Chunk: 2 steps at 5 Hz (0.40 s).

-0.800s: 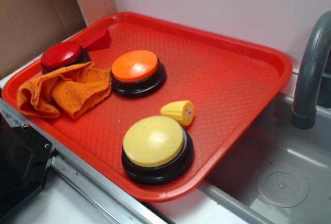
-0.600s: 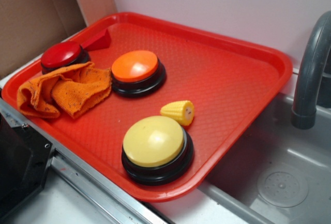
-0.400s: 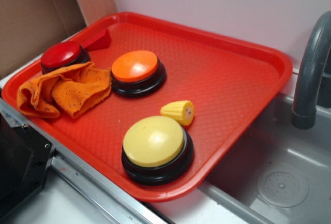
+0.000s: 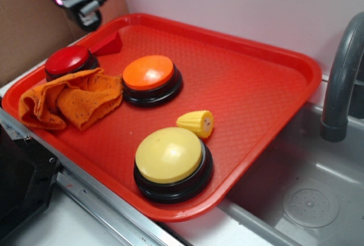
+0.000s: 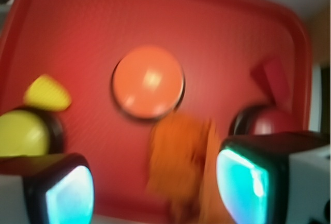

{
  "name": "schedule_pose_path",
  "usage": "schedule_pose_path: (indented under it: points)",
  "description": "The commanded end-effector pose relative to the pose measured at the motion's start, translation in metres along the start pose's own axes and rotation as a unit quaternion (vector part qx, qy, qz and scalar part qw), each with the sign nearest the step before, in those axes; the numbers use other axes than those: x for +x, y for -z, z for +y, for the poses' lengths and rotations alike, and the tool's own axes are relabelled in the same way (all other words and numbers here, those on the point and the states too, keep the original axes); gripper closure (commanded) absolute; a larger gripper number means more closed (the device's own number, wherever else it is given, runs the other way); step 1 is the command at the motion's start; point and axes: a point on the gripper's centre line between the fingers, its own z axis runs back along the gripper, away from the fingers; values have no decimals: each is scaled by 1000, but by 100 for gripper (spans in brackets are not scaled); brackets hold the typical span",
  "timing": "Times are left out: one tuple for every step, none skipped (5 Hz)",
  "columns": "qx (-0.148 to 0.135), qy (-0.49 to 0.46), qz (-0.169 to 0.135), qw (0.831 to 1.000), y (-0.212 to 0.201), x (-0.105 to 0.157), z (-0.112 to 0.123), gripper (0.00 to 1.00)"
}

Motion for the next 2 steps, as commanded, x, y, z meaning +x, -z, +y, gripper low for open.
schedule_pose_path:
  points:
    - [-13, -7, -18, 1000, 53, 27, 15, 0]
    - [-26, -11, -10, 1000, 77, 36, 3, 0]
